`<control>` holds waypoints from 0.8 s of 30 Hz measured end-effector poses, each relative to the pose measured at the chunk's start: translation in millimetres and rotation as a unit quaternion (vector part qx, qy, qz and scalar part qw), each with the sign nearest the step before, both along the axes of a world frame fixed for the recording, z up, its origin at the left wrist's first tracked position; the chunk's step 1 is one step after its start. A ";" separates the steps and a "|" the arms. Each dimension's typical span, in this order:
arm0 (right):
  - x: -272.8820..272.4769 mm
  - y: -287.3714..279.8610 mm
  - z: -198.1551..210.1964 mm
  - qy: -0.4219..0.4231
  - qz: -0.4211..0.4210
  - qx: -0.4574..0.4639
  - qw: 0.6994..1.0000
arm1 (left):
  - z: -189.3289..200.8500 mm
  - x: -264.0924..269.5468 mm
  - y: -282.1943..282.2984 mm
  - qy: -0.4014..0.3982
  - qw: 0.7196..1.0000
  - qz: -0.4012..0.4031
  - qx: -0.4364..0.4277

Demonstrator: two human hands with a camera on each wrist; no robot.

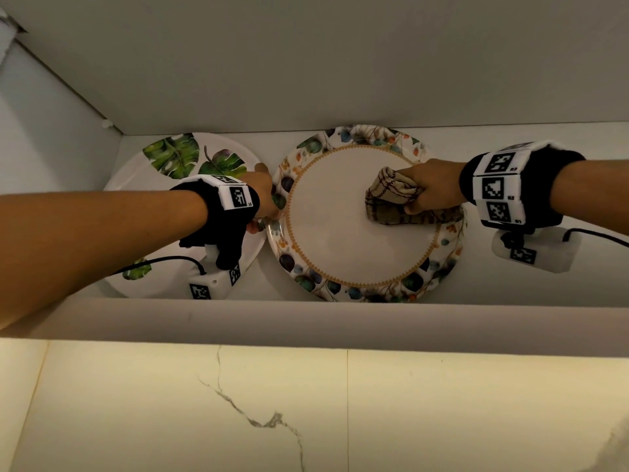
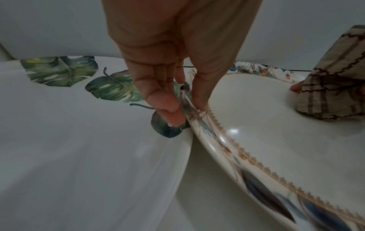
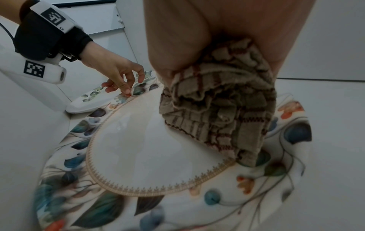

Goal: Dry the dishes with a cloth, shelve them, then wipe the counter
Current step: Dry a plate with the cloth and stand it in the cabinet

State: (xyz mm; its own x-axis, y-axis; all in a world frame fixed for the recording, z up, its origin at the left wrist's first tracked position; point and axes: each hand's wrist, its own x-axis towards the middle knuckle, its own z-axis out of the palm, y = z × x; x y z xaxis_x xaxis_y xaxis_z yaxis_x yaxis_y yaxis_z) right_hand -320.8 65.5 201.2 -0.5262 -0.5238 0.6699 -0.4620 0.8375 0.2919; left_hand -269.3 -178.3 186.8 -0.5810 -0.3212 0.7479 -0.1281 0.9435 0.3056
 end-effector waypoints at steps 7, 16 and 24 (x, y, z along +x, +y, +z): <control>1.9 1.1 0.1 0.014 0.007 -0.005 1.000 | -2.5 0.8 -0.5 -0.011 1.000 -0.018 0.005; 1.4 5.2 -1.0 0.017 0.010 -0.010 1.000 | 0.4 0.7 -1.6 -0.014 0.999 -0.046 0.010; 2.0 4.5 -0.8 0.016 -0.001 -0.009 1.000 | 2.8 -0.1 -1.4 -0.030 0.998 -0.054 -0.016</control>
State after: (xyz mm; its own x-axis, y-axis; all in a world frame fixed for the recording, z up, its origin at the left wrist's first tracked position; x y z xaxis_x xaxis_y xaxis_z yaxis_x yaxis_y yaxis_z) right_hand -318.7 70.0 200.4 -0.5051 -0.5111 0.6954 -0.4519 0.8431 0.2915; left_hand -269.4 -179.7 189.7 -0.6545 -0.2307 0.7200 -0.0418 0.9619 0.2702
